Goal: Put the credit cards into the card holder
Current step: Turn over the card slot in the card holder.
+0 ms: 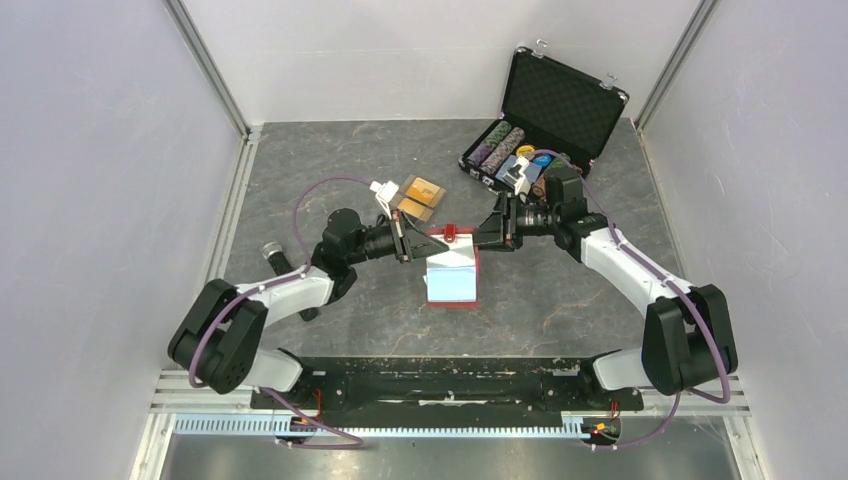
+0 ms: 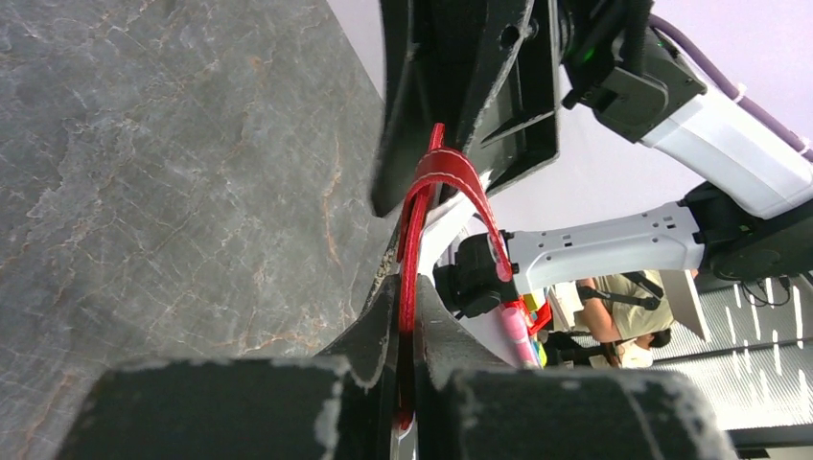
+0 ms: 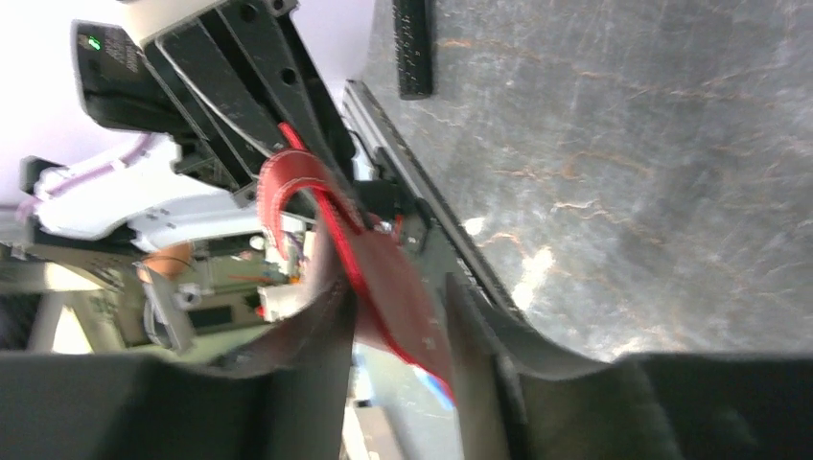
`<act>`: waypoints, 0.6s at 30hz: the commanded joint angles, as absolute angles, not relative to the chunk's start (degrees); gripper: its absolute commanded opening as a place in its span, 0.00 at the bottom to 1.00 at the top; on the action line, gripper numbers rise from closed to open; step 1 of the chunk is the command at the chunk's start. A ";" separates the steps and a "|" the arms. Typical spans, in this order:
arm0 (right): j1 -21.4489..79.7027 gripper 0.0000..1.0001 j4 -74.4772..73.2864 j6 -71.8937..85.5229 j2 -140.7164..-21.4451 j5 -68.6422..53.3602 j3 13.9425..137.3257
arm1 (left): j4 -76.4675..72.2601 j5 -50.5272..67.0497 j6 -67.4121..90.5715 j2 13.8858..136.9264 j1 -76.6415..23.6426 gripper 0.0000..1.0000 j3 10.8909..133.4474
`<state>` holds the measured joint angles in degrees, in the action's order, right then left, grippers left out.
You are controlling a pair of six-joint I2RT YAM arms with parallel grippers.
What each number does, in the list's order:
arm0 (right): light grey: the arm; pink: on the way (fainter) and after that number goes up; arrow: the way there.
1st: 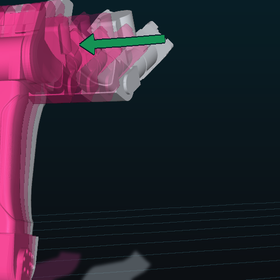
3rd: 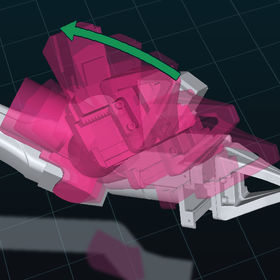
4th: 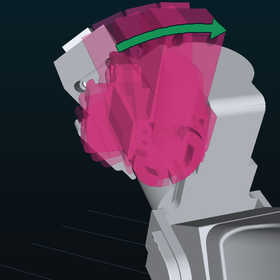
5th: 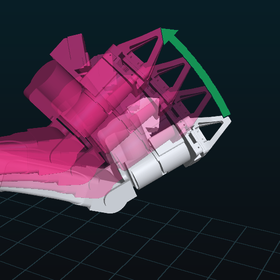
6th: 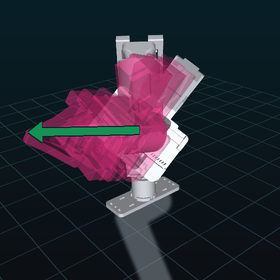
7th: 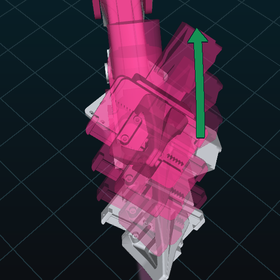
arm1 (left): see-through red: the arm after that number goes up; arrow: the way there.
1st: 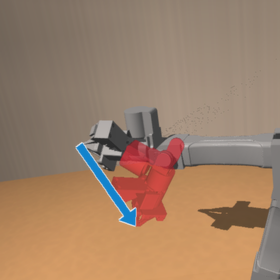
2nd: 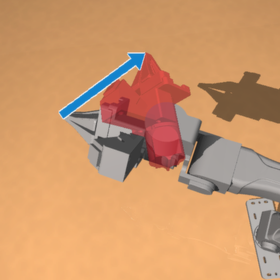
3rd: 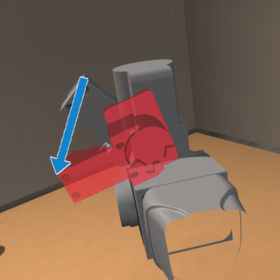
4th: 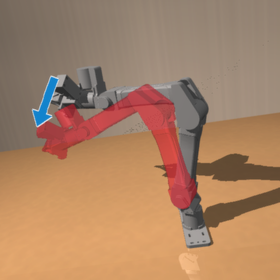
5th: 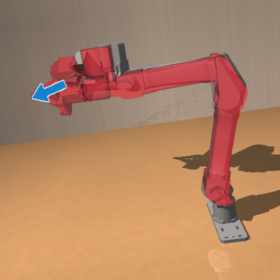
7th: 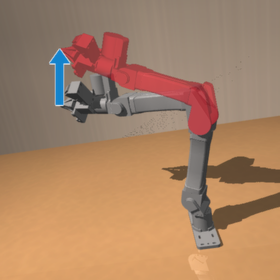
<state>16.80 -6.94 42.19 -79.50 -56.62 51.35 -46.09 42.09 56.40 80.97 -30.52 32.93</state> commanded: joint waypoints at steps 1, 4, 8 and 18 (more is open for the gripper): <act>15.97 0.52 -6.15 36.79 -78.18 -56.30 50.39 | -39.36 41.88 55.62 75.80 -30.76 0.02 36.14; 15.16 0.68 -8.49 33.11 -77.15 -55.70 50.27 | -30.37 41.96 51.73 73.34 -30.81 0.02 38.49; 14.68 0.82 -13.75 26.68 -75.94 -54.05 51.09 | -22.28 42.42 48.25 71.77 -30.76 0.02 40.52; 14.34 0.96 -26.48 12.09 -73.48 -50.73 57.47 | -11.54 45.74 43.13 72.34 -30.77 0.02 43.40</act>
<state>14.70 -21.91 19.57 -76.55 -52.36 53.12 -16.88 42.94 48.40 73.19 -30.63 40.01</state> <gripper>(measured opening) 0.946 0.053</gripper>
